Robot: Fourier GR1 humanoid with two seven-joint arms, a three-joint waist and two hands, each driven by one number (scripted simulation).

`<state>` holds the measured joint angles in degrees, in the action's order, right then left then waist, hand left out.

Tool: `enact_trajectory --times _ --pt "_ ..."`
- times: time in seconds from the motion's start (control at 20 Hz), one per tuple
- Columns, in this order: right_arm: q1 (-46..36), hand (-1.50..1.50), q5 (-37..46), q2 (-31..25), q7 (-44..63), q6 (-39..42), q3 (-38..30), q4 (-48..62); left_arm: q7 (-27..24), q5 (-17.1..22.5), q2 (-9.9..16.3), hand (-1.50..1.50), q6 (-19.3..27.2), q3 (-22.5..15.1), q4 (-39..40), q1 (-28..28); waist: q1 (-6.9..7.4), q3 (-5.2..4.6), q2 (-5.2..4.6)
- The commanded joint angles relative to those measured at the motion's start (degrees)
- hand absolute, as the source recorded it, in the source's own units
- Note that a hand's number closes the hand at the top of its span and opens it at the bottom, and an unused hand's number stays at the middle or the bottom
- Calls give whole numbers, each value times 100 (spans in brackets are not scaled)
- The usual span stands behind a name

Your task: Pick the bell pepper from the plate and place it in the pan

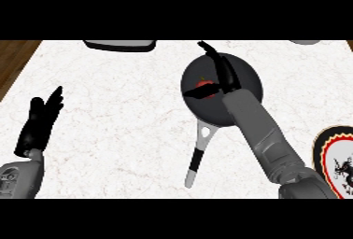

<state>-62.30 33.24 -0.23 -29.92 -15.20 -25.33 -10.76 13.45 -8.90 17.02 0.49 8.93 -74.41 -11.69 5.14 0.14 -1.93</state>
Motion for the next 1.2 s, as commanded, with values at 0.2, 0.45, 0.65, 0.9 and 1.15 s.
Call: enact_trajectory --times 0.2,0.45,0.65,0.9,1.15 --pt "-212 -150 -538 -806 134 291 -555 -79 -48 -16 -81 0 107 52 76 81 -187 -6 43" --pt "-143 -150 -773 -1442 306 629 -754 -129 -24 90 85 0 -3 223 42 173 -290 -6 103" --pt "302 -150 -977 -2052 -6 1407 -868 -166 -192 -26 -15 0 169 220 187 252 -379 -8 121" --pt "682 -150 -1122 -2982 -245 2418 -951 -136 127 -9 38 0 41 141 -319 404 -315 1 118" --pt "974 -150 -1145 -3700 -468 3272 -912 -106 19 -60 -45 0 140 155 33 138 -346 1 102"
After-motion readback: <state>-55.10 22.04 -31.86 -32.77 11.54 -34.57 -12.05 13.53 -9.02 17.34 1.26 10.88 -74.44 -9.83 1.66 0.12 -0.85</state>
